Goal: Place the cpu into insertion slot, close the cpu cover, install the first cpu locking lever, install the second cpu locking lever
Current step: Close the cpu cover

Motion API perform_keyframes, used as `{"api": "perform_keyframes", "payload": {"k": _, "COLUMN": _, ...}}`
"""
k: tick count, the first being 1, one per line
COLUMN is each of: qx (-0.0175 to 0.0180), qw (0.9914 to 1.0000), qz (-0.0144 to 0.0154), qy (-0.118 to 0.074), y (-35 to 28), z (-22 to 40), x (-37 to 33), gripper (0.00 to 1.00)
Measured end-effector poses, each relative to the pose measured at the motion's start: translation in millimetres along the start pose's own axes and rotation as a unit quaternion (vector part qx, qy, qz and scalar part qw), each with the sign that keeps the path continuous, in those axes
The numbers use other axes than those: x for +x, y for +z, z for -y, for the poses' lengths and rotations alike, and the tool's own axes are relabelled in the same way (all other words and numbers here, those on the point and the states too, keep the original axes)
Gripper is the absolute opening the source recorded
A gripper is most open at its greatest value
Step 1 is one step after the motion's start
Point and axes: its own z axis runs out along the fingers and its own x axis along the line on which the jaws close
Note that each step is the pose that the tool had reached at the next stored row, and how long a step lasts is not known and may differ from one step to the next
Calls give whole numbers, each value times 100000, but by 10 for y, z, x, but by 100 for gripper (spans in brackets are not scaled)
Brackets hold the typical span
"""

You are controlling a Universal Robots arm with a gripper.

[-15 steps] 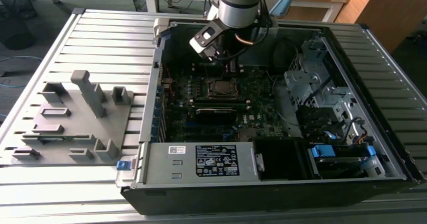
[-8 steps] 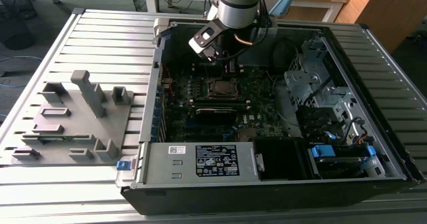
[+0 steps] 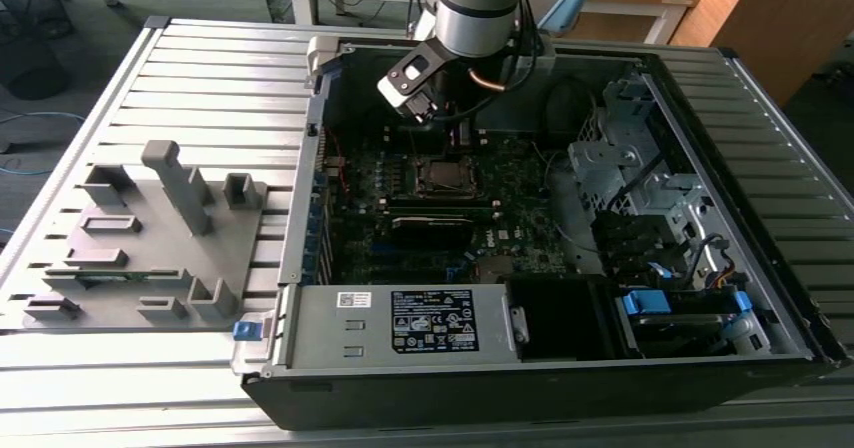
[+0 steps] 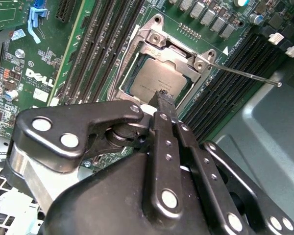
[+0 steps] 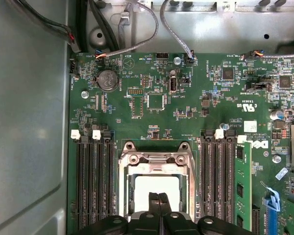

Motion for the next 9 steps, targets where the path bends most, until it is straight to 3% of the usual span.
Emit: {"api": "perform_keyframes", "payload": {"k": 9, "qx": -1, "qw": 100000, "qz": -4, "qy": -1, "y": 0, "z": 0, "x": -1, "gripper": 11}}
